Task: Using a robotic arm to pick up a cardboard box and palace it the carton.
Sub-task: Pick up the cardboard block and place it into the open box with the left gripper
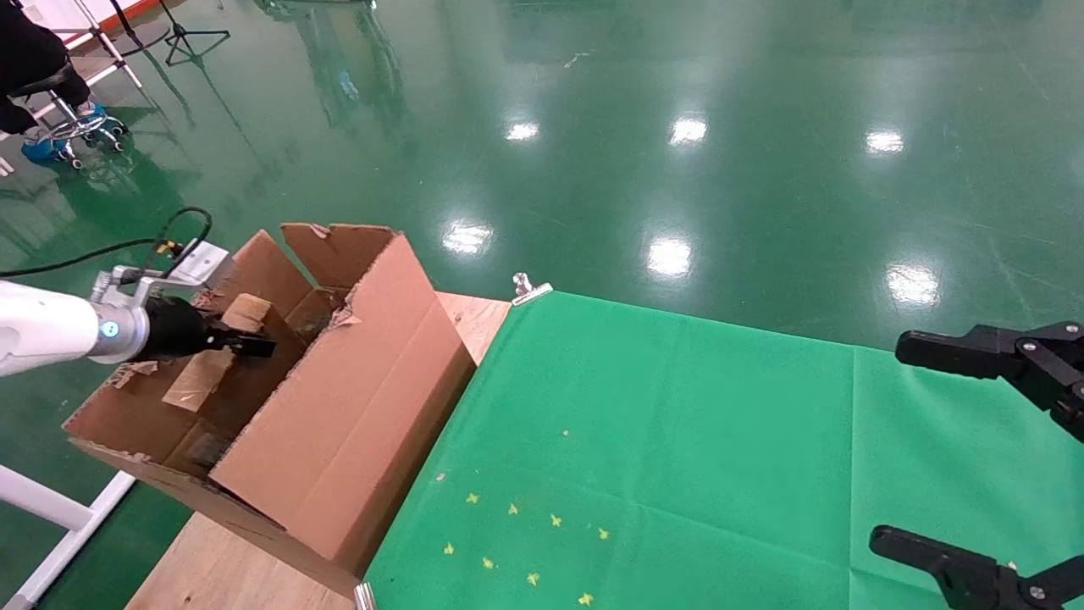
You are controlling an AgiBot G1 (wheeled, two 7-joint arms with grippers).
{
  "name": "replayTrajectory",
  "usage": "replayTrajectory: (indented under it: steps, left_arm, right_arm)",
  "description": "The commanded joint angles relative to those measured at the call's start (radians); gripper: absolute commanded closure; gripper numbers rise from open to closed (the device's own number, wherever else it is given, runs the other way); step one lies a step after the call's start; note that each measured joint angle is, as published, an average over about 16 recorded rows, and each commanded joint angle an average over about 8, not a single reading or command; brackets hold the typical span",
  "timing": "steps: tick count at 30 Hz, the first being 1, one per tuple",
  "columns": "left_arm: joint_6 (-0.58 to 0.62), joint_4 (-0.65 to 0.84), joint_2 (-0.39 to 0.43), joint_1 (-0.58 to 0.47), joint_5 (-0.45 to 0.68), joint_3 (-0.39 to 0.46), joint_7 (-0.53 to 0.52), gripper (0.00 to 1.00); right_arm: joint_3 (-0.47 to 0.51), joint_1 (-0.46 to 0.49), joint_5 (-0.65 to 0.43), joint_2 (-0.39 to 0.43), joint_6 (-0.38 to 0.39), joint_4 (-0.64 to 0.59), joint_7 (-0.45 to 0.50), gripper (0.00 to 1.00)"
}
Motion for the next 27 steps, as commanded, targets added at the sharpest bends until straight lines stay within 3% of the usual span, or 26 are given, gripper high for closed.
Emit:
replayTrajectory:
  steps: [1,6,8,27]
  left_arm:
    - [-0.016,0.011,0.011,0.007,-0.001,-0.002,0.002,0.24]
    - [-0.013,0.01,0.012,0.008,-0.004,-0.003,0.002,0.04]
    - [-0.01,0.008,0.011,0.008,-0.004,-0.003,0.001,0.0]
    - [-0.001,-0.002,0.0,0.002,-0.002,-0.001,0.0,0.0]
  right_arm:
    - [0.0,0.0,0.0,0.0,0.0,0.0,0.0,0.0]
    - [0.0,0.0,0.0,0.0,0.0,0.0,0.0,0.0]
    - [0.0,0.0,0.0,0.0,0.0,0.0,0.0,0.0]
    - [0.0,0.0,0.0,0.0,0.0,0.0,0.0,0.0]
